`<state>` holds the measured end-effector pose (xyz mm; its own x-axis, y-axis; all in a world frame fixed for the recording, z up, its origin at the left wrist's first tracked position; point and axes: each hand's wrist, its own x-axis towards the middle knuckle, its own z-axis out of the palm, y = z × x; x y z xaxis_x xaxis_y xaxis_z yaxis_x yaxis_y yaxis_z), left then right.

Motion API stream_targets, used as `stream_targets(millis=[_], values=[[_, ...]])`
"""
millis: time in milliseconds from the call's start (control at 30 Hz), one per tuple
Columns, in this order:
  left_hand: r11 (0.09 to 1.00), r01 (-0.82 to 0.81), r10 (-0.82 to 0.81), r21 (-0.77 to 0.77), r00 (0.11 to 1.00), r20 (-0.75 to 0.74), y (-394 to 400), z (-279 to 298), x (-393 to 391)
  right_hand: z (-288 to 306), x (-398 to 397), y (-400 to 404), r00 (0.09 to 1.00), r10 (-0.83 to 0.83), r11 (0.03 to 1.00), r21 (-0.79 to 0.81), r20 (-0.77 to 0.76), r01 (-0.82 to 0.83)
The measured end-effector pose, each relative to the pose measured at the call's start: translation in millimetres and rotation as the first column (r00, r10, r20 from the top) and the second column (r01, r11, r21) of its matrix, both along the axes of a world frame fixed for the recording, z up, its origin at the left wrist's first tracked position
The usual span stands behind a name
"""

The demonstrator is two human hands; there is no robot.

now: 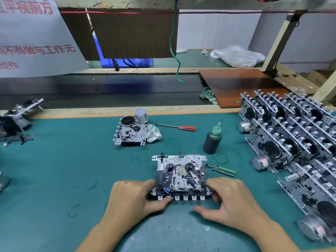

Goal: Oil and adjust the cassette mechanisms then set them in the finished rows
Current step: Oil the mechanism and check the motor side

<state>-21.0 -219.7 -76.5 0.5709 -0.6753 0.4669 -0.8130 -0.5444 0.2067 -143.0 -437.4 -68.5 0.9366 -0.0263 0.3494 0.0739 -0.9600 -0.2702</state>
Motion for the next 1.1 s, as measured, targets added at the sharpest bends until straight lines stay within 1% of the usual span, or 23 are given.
stream_targets(millis=[100,133,300,400,500,600,667,733,833,900,1000,1100], values=[[0.999,0.032,-0.031,0.016,0.999,-0.033,0,2,-2,-1,2,0,0.999,-0.03,0.999,0.014,0.023,0.03],[1.0,0.02,-0.019,0.02,0.999,-0.039,-1,2,-4,-2,2,1,0.998,-0.046,0.999,0.027,0.03,0.045],[0.985,-0.171,0.168,-0.023,0.981,-0.095,-15,3,-16,-3,2,-1,0.999,-0.039,0.997,0.065,-0.01,0.039],[0.979,-0.201,0.197,-0.023,0.973,-0.123,-15,2,-18,-2,2,-3,0.999,-0.017,0.992,0.122,-0.034,0.021],[0.975,-0.22,0.216,-0.016,0.965,-0.146,-15,1,-19,-1,2,-4,0.999,-0.001,0.989,0.147,-0.047,0.008],[0.979,-0.201,0.193,-0.033,0.969,-0.153,-15,2,-16,-3,3,-2,1.0,-0.012,0.99,0.137,-0.028,0.016],[0.99,-0.136,0.13,-0.043,0.983,-0.129,-13,2,-13,-4,5,2,0.998,-0.06,0.993,0.105,0.006,0.059],[0.996,-0.088,0.083,-0.035,0.988,-0.133,-12,3,-12,-5,5,3,0.996,-0.088,0.993,0.086,0.004,0.087],[0.997,-0.074,0.068,-0.031,0.987,-0.146,-12,2,-16,-4,4,2,0.996,-0.09,0.993,0.077,-0.016,0.091],[0.998,-0.055,0.05,-0.032,0.989,-0.138,-12,1,-19,-3,6,5,0.992,-0.123,0.991,0.059,0.006,0.122],[0.996,-0.093,0.093,0.001,0.989,-0.114,-13,3,-19,-1,7,10,0.989,-0.148,0.988,0.05,0.027,0.146],[0.985,-0.169,0.17,0.015,0.977,-0.127,-16,4,-22,-2,3,5,0.998,-0.059,0.997,0.04,0.006,0.059]])
